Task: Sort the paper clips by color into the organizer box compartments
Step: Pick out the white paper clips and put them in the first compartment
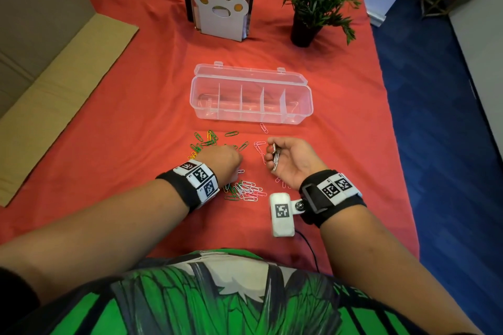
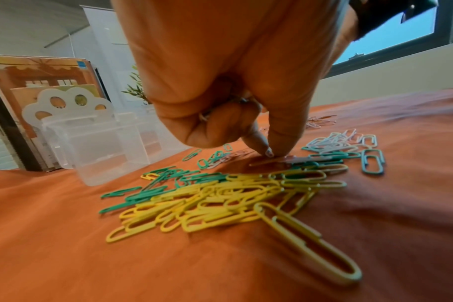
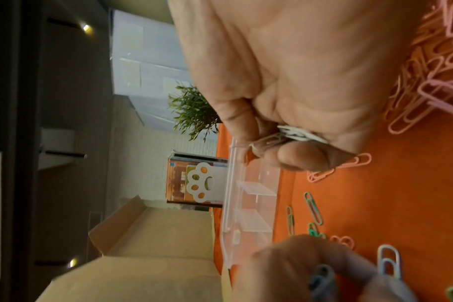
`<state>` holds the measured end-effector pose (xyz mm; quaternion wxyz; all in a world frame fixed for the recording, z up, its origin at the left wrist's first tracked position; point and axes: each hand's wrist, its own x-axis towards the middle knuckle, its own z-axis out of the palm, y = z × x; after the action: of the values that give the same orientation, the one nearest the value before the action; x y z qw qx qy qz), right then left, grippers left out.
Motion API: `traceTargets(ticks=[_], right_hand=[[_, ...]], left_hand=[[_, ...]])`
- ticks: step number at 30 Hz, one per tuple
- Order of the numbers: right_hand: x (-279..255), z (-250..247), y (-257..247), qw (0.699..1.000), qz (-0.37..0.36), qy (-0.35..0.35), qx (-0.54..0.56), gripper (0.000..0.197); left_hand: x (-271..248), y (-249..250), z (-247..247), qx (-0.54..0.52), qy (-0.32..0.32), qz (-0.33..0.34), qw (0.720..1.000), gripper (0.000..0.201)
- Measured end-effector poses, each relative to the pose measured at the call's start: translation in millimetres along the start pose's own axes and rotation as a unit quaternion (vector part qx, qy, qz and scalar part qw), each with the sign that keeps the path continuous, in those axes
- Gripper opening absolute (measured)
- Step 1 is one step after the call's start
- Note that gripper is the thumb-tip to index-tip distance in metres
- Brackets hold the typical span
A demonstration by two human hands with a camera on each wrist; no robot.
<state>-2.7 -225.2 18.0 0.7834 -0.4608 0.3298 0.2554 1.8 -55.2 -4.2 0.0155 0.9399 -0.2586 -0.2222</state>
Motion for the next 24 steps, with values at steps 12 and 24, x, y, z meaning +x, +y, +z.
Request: traceTargets(ticks=[12,24], right_hand=[[-7.6,6.5,-20.4,0.991,0.034,-0.082,0.104,0.028],[6.9,9.7,-21.4,0.981,-0.013,-0.001,-0.193,0.032]], left_hand=[[-13.5,-30.7,-51.9,-0.868,-0.049,-0.101,0.483,0.017],[-2.6,-29.4,-48.9,-0.786,0.006,-0.200,0.585,0.019]])
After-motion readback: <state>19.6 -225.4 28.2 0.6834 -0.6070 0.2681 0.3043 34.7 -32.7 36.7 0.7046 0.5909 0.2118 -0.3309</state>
